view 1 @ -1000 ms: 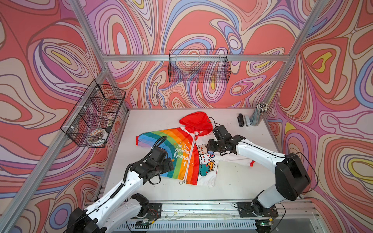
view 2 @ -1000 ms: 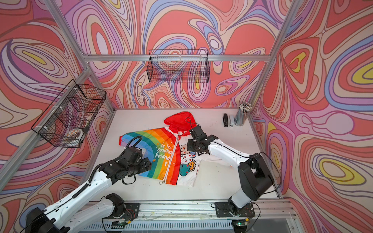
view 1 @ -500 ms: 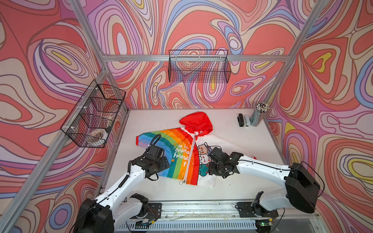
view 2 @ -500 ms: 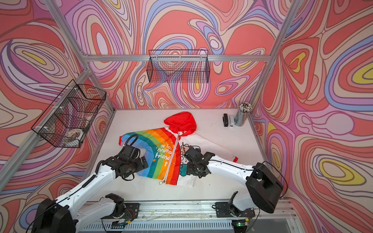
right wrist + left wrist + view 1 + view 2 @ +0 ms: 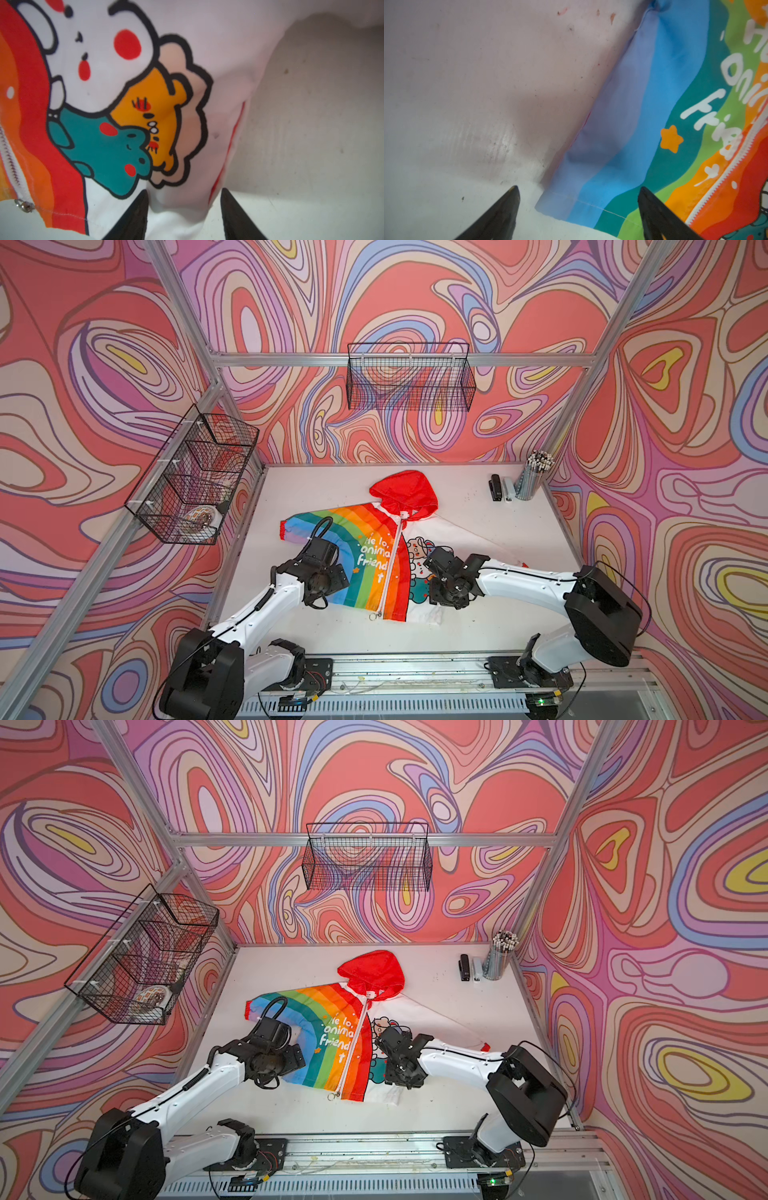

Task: Unzip the jacket
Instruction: Smooth out the jacket at the center of the board.

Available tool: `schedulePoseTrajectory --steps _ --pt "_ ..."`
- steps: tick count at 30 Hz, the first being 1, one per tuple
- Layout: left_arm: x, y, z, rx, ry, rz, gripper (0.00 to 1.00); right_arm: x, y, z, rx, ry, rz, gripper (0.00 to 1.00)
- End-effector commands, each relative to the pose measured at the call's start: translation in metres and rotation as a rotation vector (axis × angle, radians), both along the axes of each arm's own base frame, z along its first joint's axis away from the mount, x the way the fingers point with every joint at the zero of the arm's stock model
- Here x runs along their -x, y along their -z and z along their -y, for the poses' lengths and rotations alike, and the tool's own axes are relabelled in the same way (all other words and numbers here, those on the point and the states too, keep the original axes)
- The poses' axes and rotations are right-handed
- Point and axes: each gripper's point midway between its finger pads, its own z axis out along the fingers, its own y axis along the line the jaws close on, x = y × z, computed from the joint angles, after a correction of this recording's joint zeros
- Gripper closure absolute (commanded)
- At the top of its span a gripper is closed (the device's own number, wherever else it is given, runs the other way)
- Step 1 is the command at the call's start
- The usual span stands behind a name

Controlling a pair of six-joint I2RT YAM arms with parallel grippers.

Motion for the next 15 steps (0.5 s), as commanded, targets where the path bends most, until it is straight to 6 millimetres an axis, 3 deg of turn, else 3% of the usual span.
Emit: schedulePoseTrajectory --steps 1,7,15 --pt "0.007 0.009 -0.002 -0.006 -0.001 -0.033 0.2 0.0 0.008 0.002 0.018 0.018 0.002 0.46" --pt "0.017 0.016 -0.003 0.001 -0.019 -0.07 0.23 -0.005 0.019 0.007 0.071 0.039 0.005 0.55" --pt "0.022 0.024 0.003 0.044 -0.027 -0.087 0.37 -0.009 0.02 0.02 0.15 0.05 0.024 0.75"
